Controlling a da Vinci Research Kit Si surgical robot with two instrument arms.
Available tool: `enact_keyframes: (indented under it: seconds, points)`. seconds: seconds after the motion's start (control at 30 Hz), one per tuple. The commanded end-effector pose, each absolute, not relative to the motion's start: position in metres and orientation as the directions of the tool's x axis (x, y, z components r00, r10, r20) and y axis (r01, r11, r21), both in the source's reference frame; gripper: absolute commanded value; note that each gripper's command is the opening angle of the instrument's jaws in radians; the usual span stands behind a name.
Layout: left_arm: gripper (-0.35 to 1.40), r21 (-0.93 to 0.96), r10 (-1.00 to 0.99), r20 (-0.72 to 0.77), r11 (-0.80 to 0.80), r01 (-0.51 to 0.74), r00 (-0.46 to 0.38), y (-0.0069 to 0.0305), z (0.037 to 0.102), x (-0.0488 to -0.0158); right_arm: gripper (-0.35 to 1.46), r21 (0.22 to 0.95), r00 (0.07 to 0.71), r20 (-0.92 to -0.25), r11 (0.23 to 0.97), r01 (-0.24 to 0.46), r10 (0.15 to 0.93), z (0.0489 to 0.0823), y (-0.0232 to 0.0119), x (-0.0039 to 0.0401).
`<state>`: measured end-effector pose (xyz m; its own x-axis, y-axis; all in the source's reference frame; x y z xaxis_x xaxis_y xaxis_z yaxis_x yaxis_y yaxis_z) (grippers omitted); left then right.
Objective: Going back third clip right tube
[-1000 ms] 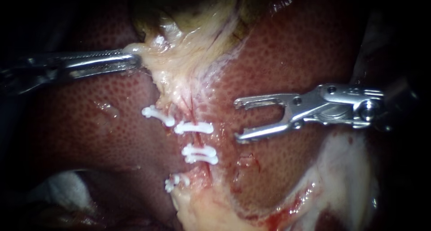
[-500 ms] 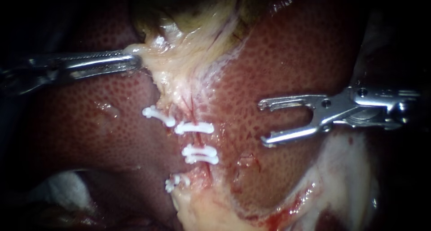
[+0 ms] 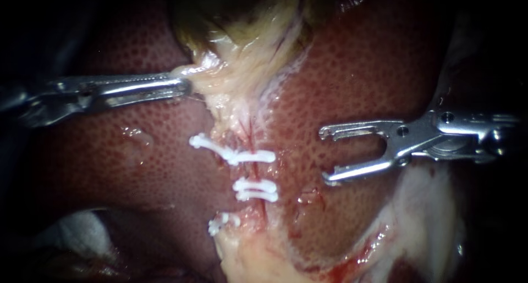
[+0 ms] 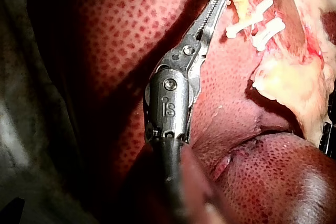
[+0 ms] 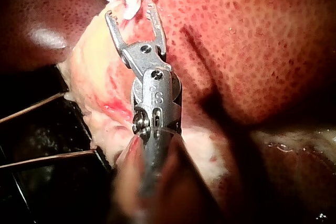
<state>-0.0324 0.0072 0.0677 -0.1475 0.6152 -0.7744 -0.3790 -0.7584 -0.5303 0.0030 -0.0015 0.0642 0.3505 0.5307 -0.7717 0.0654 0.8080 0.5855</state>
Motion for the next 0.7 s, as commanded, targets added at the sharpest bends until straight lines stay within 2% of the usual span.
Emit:
enact_keyframes:
  seconds: [0.03,0.37,0.7]
  points:
    - [-0.35,-0.532,0.616,-0.773,-0.759,-0.374,-0.152,0.0070,0.0679,-0.0329,0.49,0.585,0.350,-0.772,0.808,0.065,0.531,0.0643,-0.0015,0.0030]
    - [-0.35,-0.545,0.625,-0.763,-0.759,-0.356,-0.165,0.0065,0.0702,-0.0366,0.49,0.585,0.350,-0.772,0.808,0.065,0.531,0.0643,-0.0015,0.0031]
    - [-0.35,-0.551,0.630,-0.758,-0.757,-0.351,-0.170,0.0066,0.0717,-0.0378,0.50,0.585,0.350,-0.772,0.808,0.065,0.531,0.0643,-0.0015,0.0031]
